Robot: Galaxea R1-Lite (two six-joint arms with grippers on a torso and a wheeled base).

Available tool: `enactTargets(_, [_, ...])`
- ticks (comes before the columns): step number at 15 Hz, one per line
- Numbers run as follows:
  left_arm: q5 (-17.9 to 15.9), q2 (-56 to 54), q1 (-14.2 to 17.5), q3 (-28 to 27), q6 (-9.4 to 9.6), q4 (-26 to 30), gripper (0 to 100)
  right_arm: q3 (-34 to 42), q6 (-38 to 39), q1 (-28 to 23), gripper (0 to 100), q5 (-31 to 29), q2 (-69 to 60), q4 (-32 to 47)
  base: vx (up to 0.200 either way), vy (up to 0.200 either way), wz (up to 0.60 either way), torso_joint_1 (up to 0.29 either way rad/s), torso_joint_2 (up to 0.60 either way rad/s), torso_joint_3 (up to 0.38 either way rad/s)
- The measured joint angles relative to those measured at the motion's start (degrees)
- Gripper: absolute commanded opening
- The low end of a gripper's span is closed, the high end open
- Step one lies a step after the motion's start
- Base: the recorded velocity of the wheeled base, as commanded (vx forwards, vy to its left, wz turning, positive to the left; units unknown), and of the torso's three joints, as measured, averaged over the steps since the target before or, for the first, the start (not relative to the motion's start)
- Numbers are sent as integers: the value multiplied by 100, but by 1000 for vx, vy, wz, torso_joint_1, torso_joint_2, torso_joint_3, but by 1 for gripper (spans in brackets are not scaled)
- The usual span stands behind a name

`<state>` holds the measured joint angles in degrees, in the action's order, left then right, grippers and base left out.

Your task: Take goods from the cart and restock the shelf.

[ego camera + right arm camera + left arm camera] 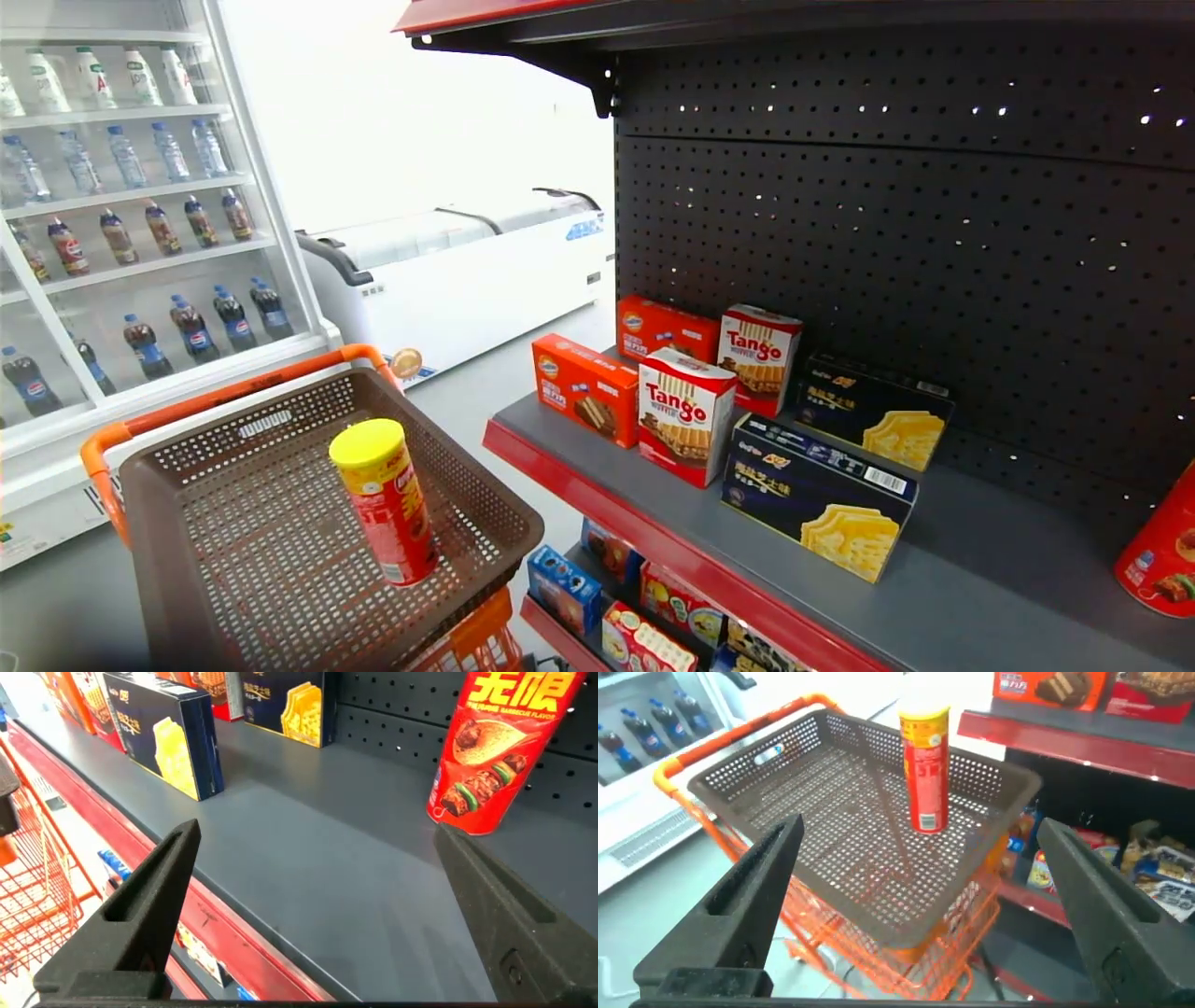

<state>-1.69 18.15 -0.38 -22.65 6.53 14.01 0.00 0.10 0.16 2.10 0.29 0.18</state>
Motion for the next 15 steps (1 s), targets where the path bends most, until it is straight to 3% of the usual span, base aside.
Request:
enactTargets(3, [262,1442,-28,-251,239,-701,100,0,0,0,100,0,-2,0,0,0,0,0,0,0])
enactTargets(5, [94,2322,-6,-308,307,-1174,100,0,0,0,100,1,-2,0,0,0,0,0,0,0])
enactTargets(9, [-358,3973,143,-300,343,-2287,100,0,0,0,100,0,0,0,0,0,0,0,0,0])
enactTargets(15, [-422,5869,222,-216,301,-3795,100,0,0,0,100,1,0,0,0,0,0,0,0,0])
